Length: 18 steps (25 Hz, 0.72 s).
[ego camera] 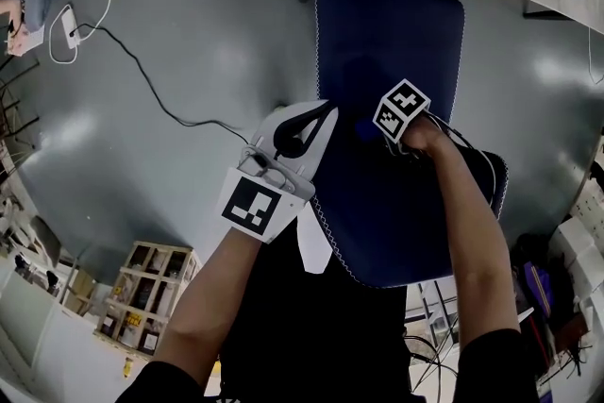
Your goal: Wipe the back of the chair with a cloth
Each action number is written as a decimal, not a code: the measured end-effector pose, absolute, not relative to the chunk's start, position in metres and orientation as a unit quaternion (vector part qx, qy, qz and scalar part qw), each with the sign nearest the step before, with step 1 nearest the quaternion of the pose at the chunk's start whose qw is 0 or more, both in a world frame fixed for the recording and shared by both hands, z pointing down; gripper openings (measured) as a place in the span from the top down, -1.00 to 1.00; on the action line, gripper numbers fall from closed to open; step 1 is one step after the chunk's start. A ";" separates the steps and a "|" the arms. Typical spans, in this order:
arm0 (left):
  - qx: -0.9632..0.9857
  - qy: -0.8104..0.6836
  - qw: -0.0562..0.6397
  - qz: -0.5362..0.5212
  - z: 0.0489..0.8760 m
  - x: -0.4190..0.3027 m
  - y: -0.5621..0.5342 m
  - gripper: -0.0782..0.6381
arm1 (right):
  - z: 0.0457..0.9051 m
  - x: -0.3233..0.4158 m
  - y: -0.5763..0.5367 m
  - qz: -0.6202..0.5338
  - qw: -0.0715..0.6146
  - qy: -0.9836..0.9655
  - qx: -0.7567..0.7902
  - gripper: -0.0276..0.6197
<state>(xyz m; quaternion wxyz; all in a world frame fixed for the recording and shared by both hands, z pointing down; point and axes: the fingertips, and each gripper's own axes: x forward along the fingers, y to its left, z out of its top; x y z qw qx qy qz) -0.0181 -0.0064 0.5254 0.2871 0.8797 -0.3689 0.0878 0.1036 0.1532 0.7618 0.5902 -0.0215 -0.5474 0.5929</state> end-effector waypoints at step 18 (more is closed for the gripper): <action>0.875 -0.379 0.293 0.069 0.529 -0.038 0.009 0.76 | 0.731 0.009 0.150 0.636 0.483 -0.601 -0.014 0.66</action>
